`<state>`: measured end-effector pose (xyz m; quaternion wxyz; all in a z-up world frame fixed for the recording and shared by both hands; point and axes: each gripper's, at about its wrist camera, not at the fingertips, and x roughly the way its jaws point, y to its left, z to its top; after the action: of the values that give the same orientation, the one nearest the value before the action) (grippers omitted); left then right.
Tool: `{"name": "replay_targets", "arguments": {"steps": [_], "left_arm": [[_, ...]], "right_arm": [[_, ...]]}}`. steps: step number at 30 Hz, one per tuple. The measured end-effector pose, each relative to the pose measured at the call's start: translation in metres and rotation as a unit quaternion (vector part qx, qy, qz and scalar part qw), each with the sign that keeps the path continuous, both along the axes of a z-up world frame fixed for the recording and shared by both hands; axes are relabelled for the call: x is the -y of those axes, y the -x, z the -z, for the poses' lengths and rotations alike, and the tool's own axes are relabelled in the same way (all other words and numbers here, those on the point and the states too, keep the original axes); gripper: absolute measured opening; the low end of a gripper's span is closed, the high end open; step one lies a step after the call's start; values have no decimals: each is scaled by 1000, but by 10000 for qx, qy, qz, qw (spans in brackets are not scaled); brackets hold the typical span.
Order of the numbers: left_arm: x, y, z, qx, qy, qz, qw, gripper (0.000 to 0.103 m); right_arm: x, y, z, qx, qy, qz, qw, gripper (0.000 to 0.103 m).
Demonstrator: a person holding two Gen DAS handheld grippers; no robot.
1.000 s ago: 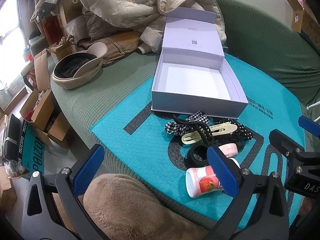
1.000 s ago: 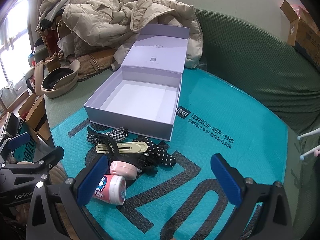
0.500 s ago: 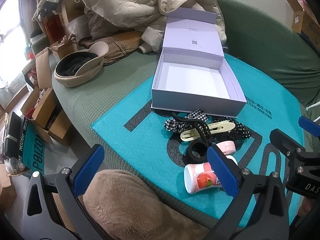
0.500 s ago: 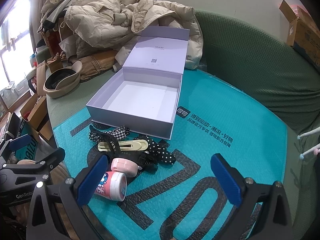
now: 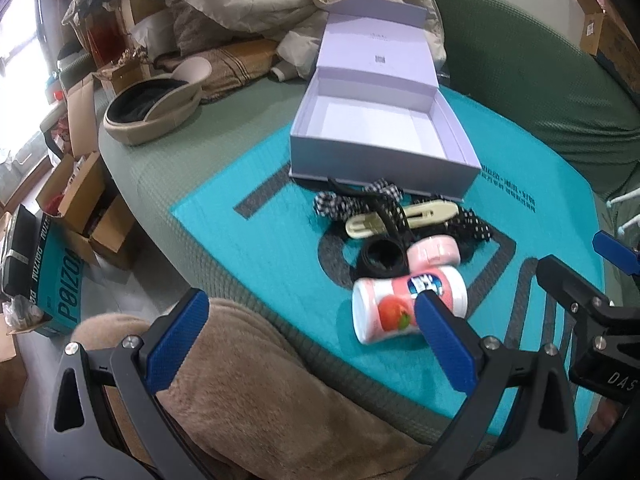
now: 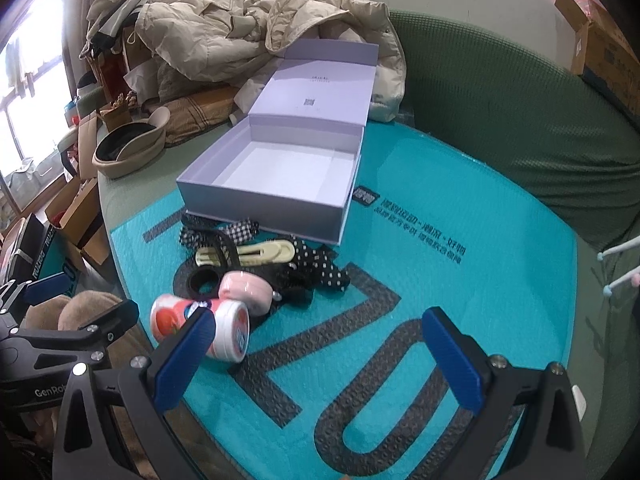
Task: Organize objects
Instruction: 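Move both tools toward the pink peach bottle beside the hair accessories, then grasp the peach bottle with the left tool while the right tool grasps the pink case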
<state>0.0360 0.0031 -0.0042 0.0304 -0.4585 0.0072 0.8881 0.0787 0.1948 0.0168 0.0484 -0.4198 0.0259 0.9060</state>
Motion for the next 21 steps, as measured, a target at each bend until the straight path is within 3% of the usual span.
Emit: {"name": "replay_targets", "arguments": {"steps": [21], "left_arm": [[-35, 1, 30, 399, -231, 294, 9985, 103]], "right_arm": [[-36, -2, 39, 497, 131, -93, 9986, 103]]}}
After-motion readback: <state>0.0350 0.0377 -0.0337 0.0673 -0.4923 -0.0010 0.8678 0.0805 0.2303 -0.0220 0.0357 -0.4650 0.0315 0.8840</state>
